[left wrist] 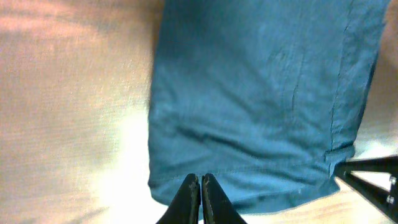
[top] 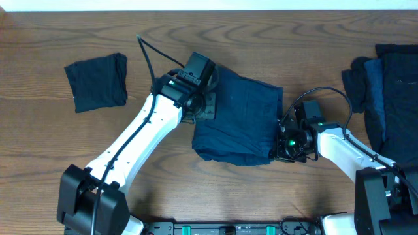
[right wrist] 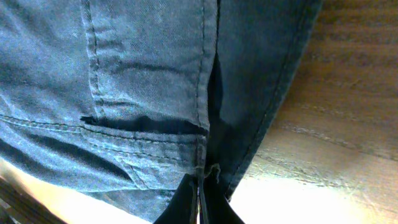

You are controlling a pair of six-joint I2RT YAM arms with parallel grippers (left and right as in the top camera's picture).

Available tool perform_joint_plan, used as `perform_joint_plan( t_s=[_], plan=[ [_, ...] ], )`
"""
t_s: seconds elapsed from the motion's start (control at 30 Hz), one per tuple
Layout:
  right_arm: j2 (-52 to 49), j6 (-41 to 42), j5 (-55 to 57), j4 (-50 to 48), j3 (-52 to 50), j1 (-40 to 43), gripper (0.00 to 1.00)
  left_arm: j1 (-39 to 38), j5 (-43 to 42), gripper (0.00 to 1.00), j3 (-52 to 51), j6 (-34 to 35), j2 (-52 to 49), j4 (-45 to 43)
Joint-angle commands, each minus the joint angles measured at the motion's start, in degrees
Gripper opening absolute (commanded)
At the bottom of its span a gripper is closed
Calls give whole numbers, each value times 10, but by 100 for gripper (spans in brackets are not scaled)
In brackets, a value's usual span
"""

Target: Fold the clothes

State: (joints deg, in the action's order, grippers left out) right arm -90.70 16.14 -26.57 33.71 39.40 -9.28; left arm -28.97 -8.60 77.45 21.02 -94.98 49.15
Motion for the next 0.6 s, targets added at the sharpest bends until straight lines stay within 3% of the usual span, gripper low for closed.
perform_joint_plan(
  t_s=[0.0, 0.57],
  plan=[
    [-4, 5, 32, -3, -9, -5, 4, 1, -6, 6, -8, 18, -23, 30],
    [-4, 5, 32, 3, -9, -5, 1, 0, -62, 5, -153, -6, -80, -58]
  ],
)
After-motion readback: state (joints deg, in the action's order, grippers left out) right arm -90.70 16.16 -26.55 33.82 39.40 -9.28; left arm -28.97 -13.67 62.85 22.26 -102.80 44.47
